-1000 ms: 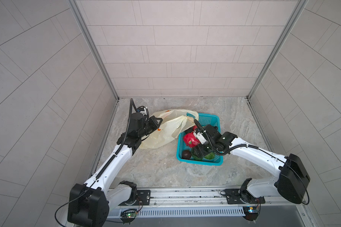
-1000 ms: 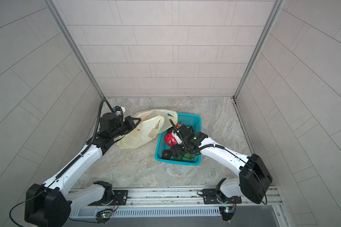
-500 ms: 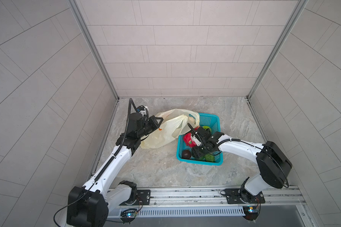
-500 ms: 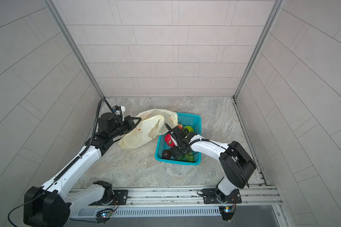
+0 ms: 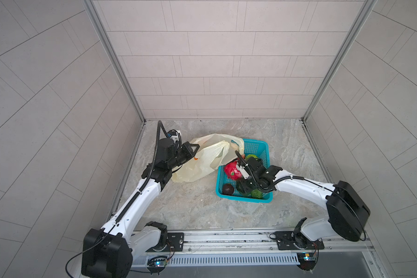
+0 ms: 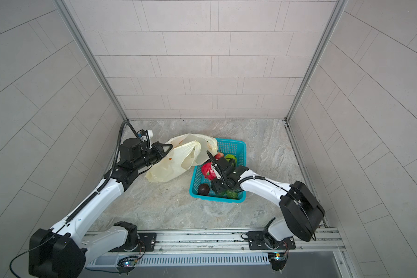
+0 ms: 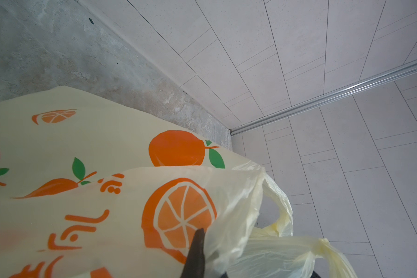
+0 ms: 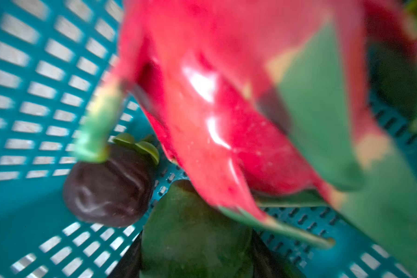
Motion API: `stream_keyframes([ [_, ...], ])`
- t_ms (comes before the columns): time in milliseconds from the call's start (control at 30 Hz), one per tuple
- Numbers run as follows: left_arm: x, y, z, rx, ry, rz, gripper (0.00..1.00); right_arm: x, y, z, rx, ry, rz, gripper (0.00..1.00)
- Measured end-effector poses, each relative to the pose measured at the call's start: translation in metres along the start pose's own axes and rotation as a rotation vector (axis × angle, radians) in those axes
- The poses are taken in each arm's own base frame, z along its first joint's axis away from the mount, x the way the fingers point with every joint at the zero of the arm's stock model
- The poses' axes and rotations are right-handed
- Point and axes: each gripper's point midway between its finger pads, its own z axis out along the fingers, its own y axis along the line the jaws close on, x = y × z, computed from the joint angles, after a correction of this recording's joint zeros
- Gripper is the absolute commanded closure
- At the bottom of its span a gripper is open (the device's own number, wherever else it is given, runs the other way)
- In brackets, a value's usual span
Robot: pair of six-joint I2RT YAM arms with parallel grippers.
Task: Place the fruits into the plastic bag
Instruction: Pick up the fruit from the bin, then place the fruit in the plastic bag.
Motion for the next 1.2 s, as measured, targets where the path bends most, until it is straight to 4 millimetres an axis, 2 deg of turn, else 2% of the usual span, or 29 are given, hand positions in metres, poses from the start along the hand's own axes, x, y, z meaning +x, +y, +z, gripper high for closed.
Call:
stream_keyframes([
  [200,0.0,-0.002,0.0,0.011,0.003,0.003,1.0,-0.038,0.017,-0.068,-0.091,-0.259,-0.04,0.7],
  [333,0.0,-0.009,0.0,0.043,0.01,0.013,1.0,-0.058,0.024,-0.093,-0.138,-0.34,-0.039,0.7],
  [633,0.006,-0.019,-0.002,0.095,0.045,0.023,1.0,-0.117,0.041,-0.114,-0.252,-0.447,0.009,0.7],
  [833,0.016,-0.023,-0.004,0.14,0.077,0.033,1.0,-0.146,0.022,-0.117,-0.235,-0.496,0.077,0.7],
  [967,0.028,-0.027,-0.003,0.189,0.115,0.047,1.0,-0.166,0.008,-0.126,-0.217,-0.545,0.103,0.69],
  [1200,0.052,-0.05,-0.007,0.287,0.181,0.129,1.0,-0.19,0.014,-0.128,-0.247,-0.57,0.089,0.69],
])
